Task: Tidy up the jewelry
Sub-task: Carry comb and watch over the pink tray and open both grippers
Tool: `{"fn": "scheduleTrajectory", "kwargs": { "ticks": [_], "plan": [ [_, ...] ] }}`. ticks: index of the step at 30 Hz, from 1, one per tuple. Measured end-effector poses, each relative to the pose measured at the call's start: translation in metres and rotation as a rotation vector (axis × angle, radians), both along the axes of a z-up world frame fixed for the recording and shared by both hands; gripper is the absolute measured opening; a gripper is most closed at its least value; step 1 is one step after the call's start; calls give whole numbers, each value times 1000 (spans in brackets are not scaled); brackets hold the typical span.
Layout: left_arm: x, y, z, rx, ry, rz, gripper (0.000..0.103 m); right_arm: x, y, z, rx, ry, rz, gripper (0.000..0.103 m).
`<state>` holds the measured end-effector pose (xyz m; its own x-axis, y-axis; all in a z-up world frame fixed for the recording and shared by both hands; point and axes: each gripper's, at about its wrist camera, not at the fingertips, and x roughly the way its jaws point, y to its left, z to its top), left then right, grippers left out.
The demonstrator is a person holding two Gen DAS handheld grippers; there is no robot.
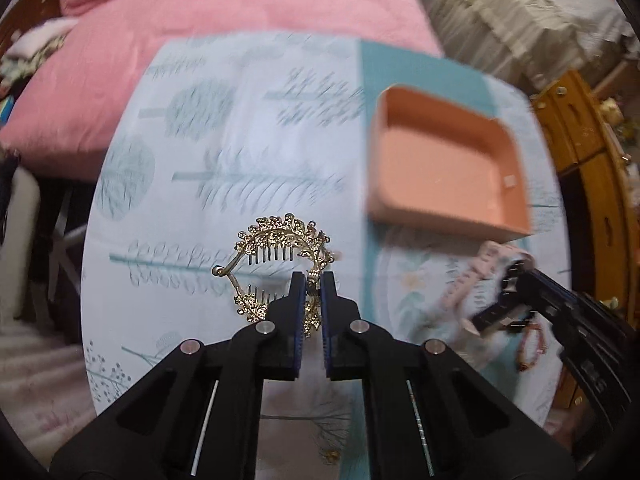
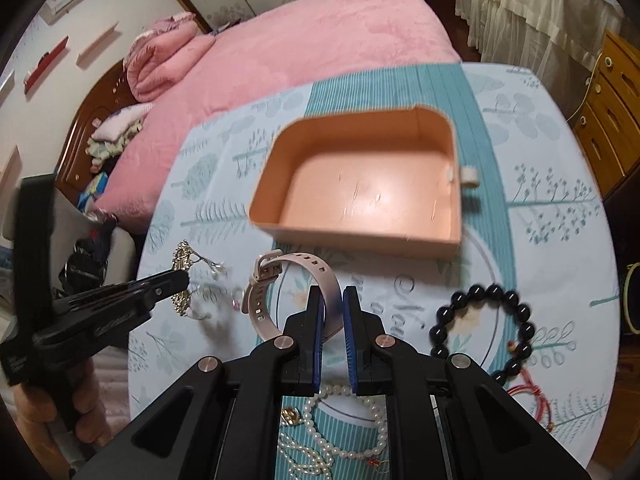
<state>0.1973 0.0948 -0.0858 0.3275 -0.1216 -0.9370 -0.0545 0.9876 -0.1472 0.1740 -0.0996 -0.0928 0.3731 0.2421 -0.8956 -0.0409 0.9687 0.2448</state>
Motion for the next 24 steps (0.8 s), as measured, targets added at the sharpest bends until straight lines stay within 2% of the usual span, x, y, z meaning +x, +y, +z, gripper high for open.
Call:
{"fn": "scheduleTrajectory", "kwargs": {
  "ticks": [7, 11, 16, 20, 23, 24],
  "plan": [
    [13, -28, 64, -36, -139, -110, 5, 32, -29, 22, 13, -41, -80, 10],
    [37, -53, 75, -40, -177, -143, 5, 55, -49, 21, 31, -38, -155, 10],
    [71, -77, 59, -18, -159, -166, 5, 83, -61, 8, 21, -21, -213, 10],
    [90, -92, 31, 11, -137, -201, 5, 103, -58, -8, -19, 25, -199, 11],
    [100, -102, 8, 44, -96, -222, 5, 109, -51, -21, -60, 60, -169, 24],
    [100, -104, 3, 46, -88, -231, 5, 108, -48, -23, -87, 63, -163, 36]
  ]
}}
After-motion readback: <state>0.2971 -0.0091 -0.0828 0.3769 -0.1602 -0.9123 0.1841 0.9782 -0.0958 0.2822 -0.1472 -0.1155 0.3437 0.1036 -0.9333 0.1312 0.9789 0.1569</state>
